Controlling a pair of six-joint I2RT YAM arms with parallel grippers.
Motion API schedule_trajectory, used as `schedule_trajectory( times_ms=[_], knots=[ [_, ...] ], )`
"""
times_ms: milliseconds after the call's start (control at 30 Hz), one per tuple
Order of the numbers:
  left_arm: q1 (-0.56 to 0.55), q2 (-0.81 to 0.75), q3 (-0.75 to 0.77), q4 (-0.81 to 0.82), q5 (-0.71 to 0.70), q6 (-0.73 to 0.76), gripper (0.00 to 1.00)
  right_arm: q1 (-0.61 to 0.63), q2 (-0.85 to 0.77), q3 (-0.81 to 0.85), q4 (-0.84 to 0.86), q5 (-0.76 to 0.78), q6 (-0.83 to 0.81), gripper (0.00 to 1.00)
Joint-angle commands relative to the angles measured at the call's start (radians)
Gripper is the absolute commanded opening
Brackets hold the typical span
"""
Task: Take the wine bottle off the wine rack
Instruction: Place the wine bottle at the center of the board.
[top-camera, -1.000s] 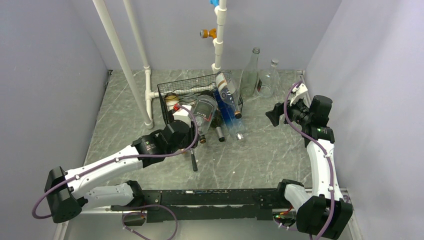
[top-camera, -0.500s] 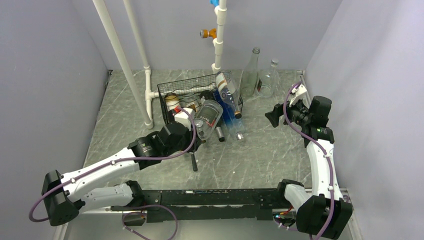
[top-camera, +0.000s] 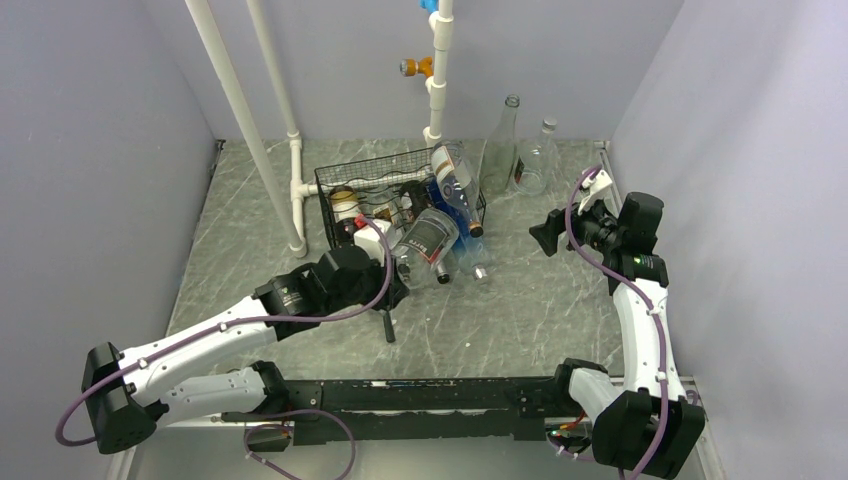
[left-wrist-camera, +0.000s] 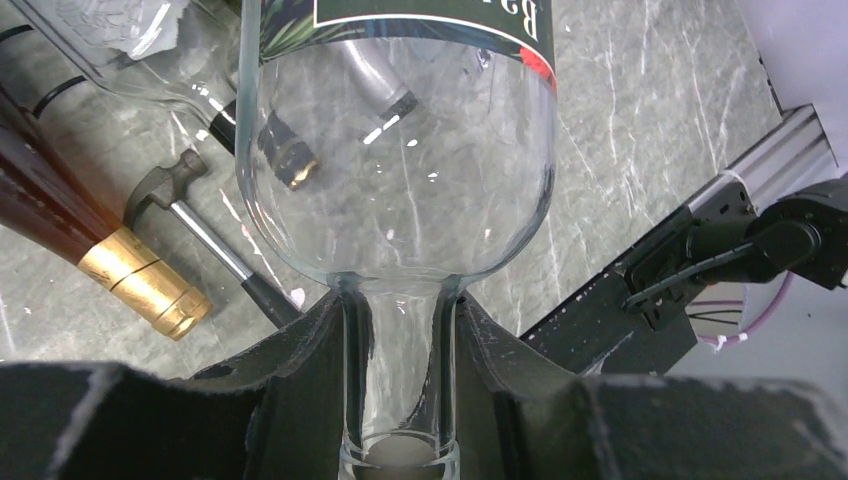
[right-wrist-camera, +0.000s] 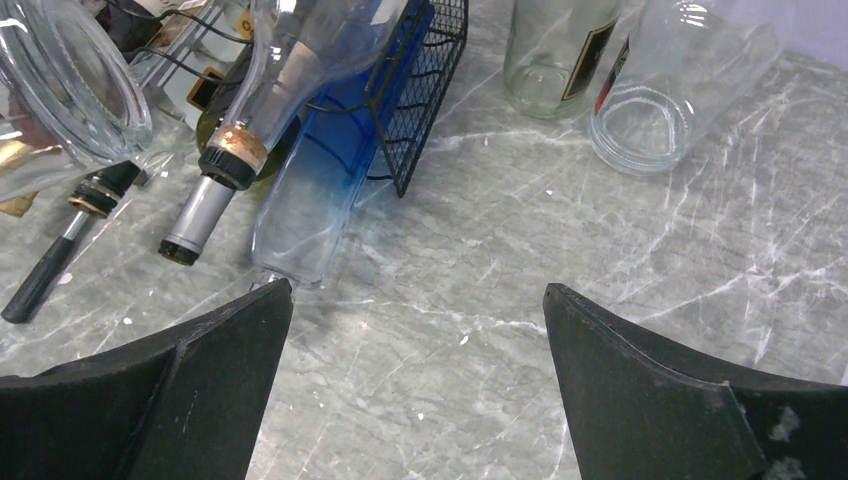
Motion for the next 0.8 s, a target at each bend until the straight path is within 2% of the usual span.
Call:
schedule_trajectory(
  times_ms=[0,333,767],
  knots=[
    [-0.004,-0.077,0.041,0.244,0.049,0.039,0.00,-0.005,-0.014,0.001,0.017,-0.061,-0.033,1.00],
    [-0.004,-0.077,0.048,0.219,0.132,0.056,0.00,-0.005,-0.015,0.008,-0.048,-0.214,-0.123,1.00],
    [-0.004,-0.054,0.054,0.194,0.242,0.070,0.00,-0.004,-0.019,0.016,-0.138,-0.338,-0.242,1.00]
  ],
)
